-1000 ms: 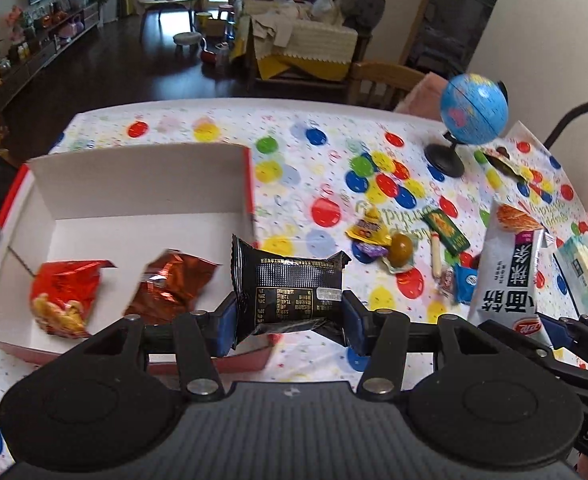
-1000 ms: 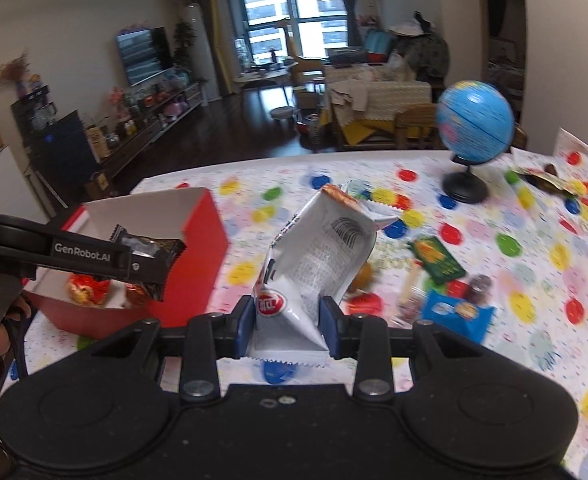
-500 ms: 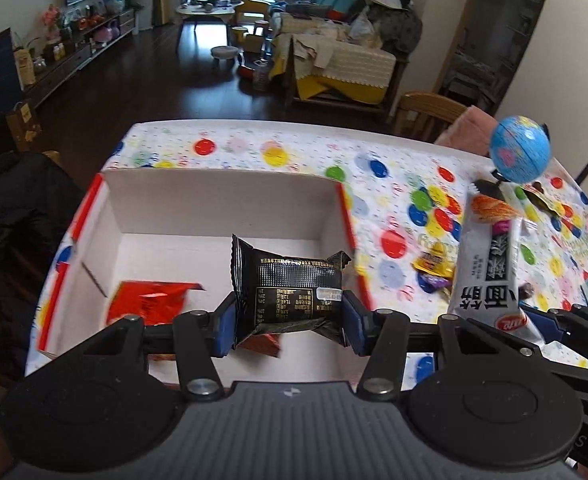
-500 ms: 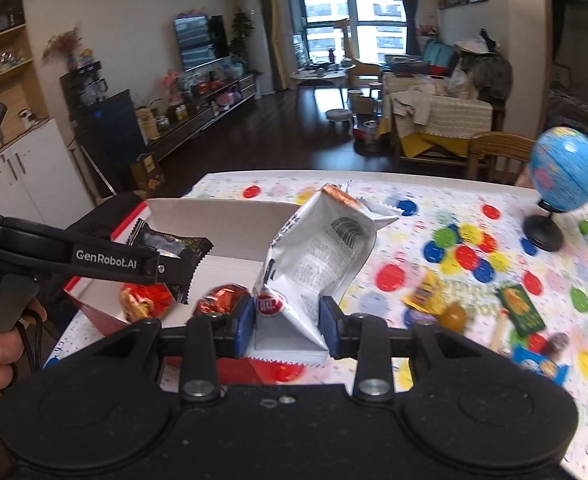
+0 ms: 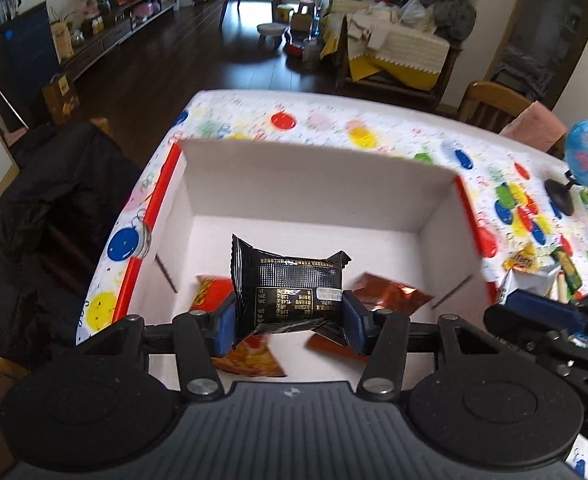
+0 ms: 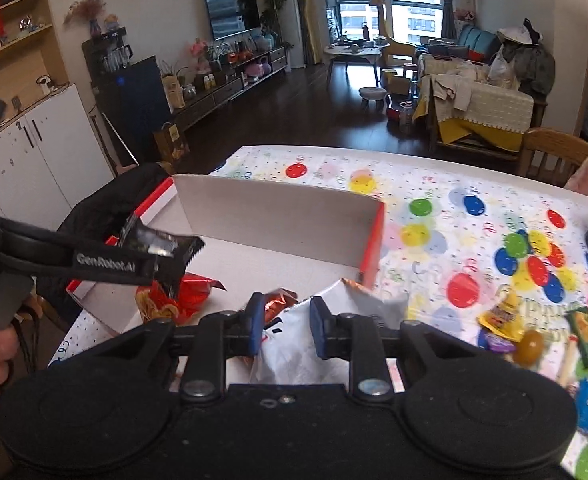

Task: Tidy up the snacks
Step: 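Carry both snacks into the cardboard box and open both tools to release them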

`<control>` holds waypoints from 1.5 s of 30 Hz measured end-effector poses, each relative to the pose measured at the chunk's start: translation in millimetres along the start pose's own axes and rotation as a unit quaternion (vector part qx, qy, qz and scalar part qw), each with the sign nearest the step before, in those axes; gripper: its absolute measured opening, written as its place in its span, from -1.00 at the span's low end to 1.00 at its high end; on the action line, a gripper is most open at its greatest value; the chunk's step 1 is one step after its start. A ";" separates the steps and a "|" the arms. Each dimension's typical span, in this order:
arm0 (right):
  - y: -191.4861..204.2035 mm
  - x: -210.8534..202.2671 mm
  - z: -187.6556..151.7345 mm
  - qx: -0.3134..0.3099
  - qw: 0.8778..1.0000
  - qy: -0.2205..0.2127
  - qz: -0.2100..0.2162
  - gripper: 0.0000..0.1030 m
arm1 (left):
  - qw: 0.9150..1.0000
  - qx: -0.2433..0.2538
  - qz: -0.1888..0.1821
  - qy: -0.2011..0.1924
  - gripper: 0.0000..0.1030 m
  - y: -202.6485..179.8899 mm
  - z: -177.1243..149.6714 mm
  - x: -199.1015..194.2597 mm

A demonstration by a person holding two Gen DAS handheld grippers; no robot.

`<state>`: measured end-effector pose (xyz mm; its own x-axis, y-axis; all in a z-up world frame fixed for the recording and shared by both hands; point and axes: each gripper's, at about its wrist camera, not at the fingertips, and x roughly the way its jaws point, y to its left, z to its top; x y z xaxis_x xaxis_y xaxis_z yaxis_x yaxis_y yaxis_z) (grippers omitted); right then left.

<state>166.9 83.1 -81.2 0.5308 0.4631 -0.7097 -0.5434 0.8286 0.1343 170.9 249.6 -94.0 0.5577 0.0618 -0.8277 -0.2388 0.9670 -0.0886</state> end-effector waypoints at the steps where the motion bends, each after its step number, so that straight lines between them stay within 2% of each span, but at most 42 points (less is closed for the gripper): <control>1: 1.7 2.9 0.2 -0.001 1.000 0.001 0.001 -0.55 | 1.000 0.000 -0.001 0.003 0.01 2.9 -1.1 3.1; 7: 16.9 23.7 6.4 -0.027 0.999 0.016 0.015 -0.47 | 1.000 0.000 0.009 0.022 0.02 11.5 -4.1 20.6; 10: 27.0 32.7 8.4 -0.044 0.998 0.031 0.021 -0.49 | 0.999 -0.003 0.012 0.031 0.03 15.8 -5.6 26.6; 13: 35.1 36.5 10.0 -0.056 0.998 0.036 0.022 -0.41 | 0.999 -0.005 0.015 0.037 0.03 21.0 -7.8 31.6; 20: 41.5 38.0 13.4 -0.069 0.997 0.040 0.023 -0.35 | 0.999 -0.008 0.000 0.036 0.08 28.3 -9.1 32.7; 22: 41.9 36.5 14.5 -0.071 0.996 0.041 0.022 -0.33 | 0.999 -0.009 -0.007 0.036 0.20 29.1 -8.6 31.3; 28: 42.2 27.6 15.3 -0.074 0.997 0.034 0.015 -0.01 | 0.999 -0.015 -0.026 0.024 0.43 29.8 -7.4 21.5; 30: 41.8 22.8 15.2 -0.073 0.997 0.029 0.011 0.23 | 0.999 -0.018 -0.029 0.019 0.53 30.4 -7.3 17.2; 31: 41.5 20.3 15.5 -0.072 0.997 0.025 0.009 0.26 | 0.999 -0.019 -0.032 0.016 0.61 30.5 -7.0 15.1; 36: 39.0 7.3 17.7 -0.065 0.998 0.013 0.001 0.51 | 0.999 -0.027 -0.043 0.001 0.68 32.8 -6.1 2.3; 40: 37.3 -6.9 19.5 -0.059 0.998 0.002 -0.007 0.59 | 0.998 -0.027 -0.058 -0.019 0.87 30.4 -6.7 -12.0; 45: 26.8 -30.2 19.4 -0.040 0.999 -0.016 -0.016 0.66 | 0.997 -0.022 -0.073 -0.033 0.90 22.7 -7.8 -29.5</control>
<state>148.9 97.4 -42.7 0.5689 0.4477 -0.6898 -0.5755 0.8160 0.0549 142.8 267.8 -75.9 0.6399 -0.0610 -0.7660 -0.1855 0.9551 -0.2309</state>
